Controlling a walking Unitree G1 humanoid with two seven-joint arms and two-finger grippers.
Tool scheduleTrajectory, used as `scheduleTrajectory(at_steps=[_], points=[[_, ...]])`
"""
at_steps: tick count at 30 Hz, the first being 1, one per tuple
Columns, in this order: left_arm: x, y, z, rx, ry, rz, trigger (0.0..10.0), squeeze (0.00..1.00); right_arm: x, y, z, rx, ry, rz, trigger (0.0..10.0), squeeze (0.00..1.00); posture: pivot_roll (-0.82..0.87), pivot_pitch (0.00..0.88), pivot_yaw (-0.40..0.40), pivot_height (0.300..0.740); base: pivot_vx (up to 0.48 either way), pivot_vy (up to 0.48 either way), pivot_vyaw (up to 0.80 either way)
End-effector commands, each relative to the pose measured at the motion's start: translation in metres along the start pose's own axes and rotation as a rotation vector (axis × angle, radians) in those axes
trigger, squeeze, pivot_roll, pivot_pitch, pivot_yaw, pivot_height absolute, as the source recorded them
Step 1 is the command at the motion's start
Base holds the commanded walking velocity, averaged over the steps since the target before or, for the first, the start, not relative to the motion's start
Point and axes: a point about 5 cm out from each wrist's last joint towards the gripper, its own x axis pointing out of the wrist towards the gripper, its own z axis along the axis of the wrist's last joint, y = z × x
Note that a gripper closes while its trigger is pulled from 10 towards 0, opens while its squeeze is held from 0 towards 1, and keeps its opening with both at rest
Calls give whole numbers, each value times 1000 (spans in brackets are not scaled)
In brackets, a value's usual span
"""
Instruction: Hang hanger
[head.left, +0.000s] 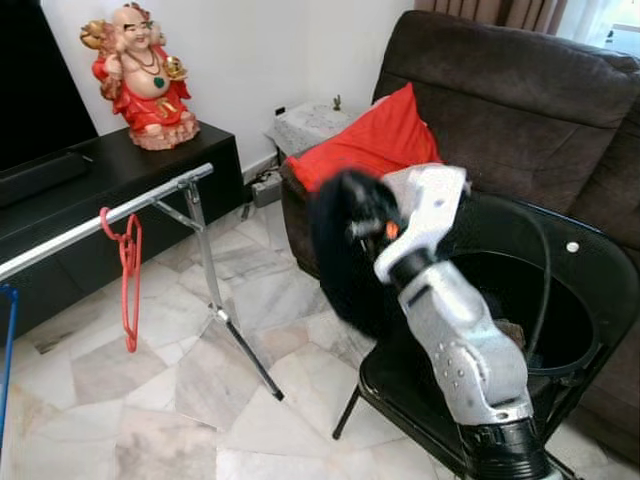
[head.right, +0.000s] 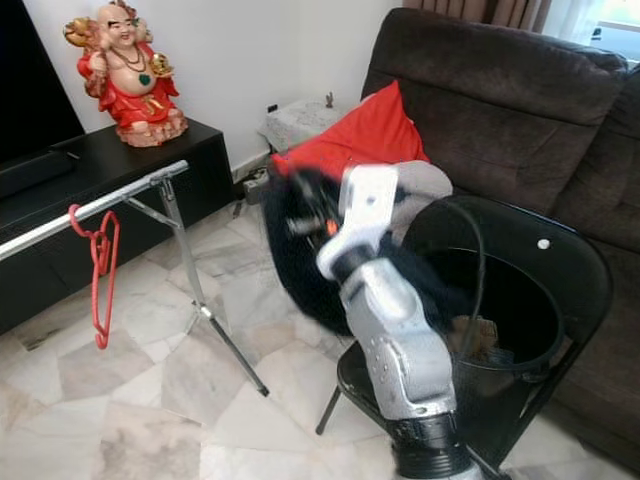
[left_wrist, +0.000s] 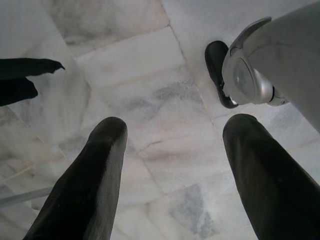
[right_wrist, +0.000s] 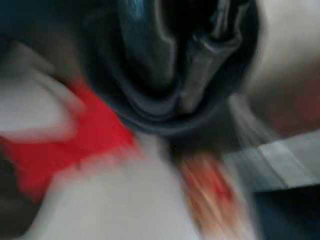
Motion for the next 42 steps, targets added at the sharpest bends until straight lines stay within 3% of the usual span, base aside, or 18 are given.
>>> scheduleTrajectory(at_steps=[1, 6, 11, 28, 42], points=[[-1, 2, -5, 17, 22, 5, 10000, 0, -1, 0, -13, -56, 49, -32, 10000, 0, 27, 13, 31, 740, 0, 0, 0], [-1, 4, -6, 20, 24, 4, 10000, 0, -9, -8, -41, -3, 106, -88, 10000, 0, 32, 23, 36, 740, 0, 0, 0], [-2, 5, -6, 32, 28, 4, 10000, 0, -12, -3, -39, -52, 66, -78, 10000, 0, 24, 21, 45, 740, 0, 0, 480], [-2, 7, -7, 31, 28, 9, 10000, 0, -11, 2, -42, 34, 34, -40, 10000, 0, 40, 11, 42, 740, 0, 0, 800], [-2, 7, -7, 29, 26, 10, 10000, 0, -10, 5, -42, 33, 23, -9, 10000, 0, 44, 0, 42, 740, 0, 0, 800]])
